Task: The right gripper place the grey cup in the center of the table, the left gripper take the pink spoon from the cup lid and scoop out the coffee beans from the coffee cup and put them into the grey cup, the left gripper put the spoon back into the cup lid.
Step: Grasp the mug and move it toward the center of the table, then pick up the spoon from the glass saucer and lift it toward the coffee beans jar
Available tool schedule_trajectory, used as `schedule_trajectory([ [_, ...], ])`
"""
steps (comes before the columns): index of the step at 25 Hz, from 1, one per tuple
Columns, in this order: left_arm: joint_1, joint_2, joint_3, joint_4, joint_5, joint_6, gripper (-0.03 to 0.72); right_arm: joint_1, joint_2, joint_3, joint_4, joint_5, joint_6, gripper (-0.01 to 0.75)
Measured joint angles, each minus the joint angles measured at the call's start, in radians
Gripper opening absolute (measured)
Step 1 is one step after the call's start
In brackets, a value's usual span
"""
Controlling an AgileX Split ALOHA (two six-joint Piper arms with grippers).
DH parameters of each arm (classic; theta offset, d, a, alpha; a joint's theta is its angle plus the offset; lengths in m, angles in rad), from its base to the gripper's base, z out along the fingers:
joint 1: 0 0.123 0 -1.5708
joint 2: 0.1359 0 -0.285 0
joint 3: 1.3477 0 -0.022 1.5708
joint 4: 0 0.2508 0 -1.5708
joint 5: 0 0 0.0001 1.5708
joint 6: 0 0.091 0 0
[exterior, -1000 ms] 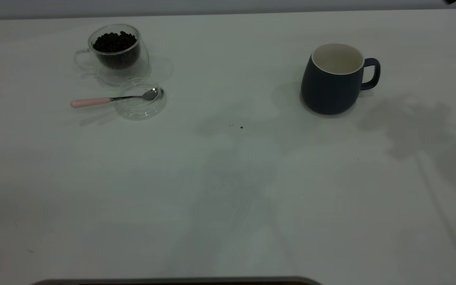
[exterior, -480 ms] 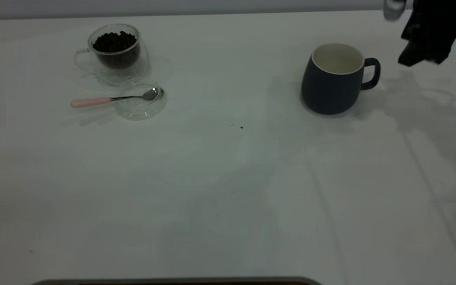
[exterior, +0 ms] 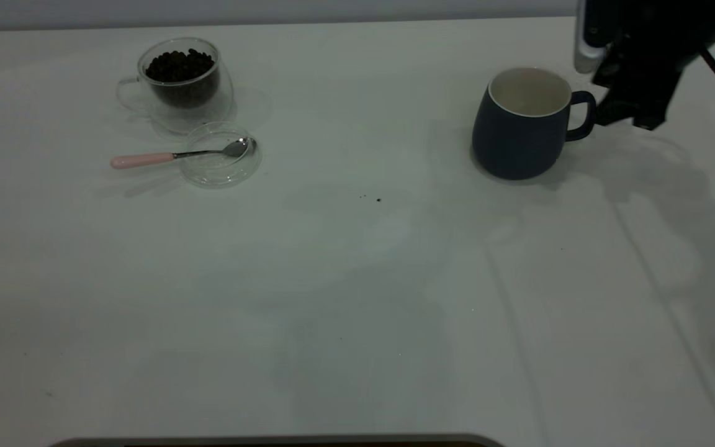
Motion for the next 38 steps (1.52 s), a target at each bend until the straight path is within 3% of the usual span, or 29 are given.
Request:
schedule_trajectory([
  [4,0.0,0.0,0.0,0.0,0.0,0.0,0.573,0.042,0.009,0.0,0.123,0.025,-0.103,0.505],
  [14,0.0,0.0,0.0,0.0,0.0,0.0,0.573,0.203,0.059,-0.062,0.364,0.056,-0.104,0.505],
  [25,0.0,0.0,0.0,0.0,0.0,0.0,0.573,0.298,0.069,-0.112,0.426,0.09,-0.094,0.505],
  [34,0.0,0.0,0.0,0.0,0.0,0.0,0.573,0.276,-0.168,0.077,0.389,0.054,0.107,0.505],
  [38,0.0,0.0,0.0,0.0,0.0,0.001,0.573,0.276,-0.401,0.256,0.423,0.052,0.465,0.505],
])
